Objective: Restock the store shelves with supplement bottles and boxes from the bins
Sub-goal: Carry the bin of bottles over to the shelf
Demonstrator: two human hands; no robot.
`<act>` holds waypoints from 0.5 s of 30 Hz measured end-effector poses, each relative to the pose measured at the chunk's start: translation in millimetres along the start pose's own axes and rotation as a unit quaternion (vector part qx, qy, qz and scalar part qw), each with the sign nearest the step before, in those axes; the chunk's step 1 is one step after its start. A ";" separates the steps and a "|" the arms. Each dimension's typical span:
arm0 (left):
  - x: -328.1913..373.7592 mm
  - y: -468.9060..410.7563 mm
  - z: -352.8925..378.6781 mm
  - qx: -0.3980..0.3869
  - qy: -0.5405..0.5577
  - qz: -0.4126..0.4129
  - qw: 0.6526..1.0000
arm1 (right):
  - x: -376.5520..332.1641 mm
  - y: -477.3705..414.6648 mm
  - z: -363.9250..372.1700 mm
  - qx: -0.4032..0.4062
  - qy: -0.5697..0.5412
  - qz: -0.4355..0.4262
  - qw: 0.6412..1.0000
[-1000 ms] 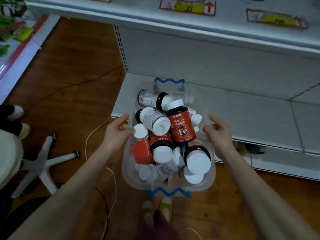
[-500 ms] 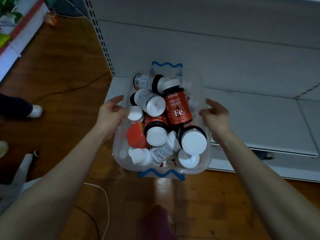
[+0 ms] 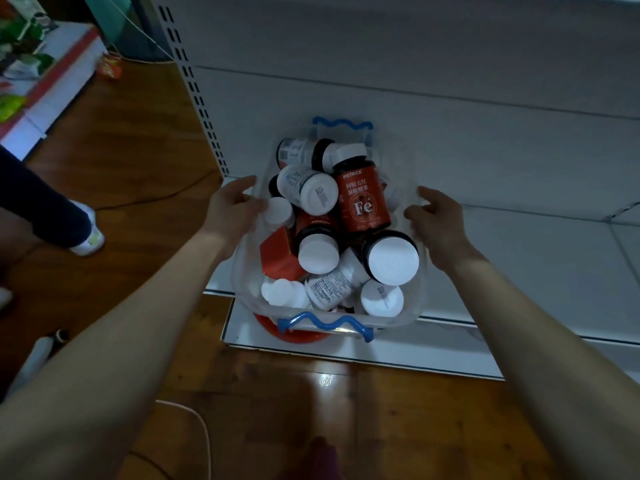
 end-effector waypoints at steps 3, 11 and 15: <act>3.6 -6.6 2.4 -0.004 0.001 0.000 1.000 | -0.6 -9.7 1.2 0.002 -0.005 -0.004 1.000; 2.7 -13.0 4.8 0.003 0.004 -0.007 1.000 | 1.0 -20.2 -0.2 0.007 0.017 -0.006 1.000; 1.5 -13.5 4.3 -0.003 -0.038 0.018 0.999 | 1.7 -20.3 -0.8 0.005 0.030 -0.002 1.000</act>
Point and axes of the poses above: each hand's wrist, its own y-axis away from the middle knuckle, its own z-axis out of the palm, x = y × z, the point moved 1 cm from there along -y, towards the middle knuckle, and after that the axes turned 4 degrees about -x, right-handed, at the moved point
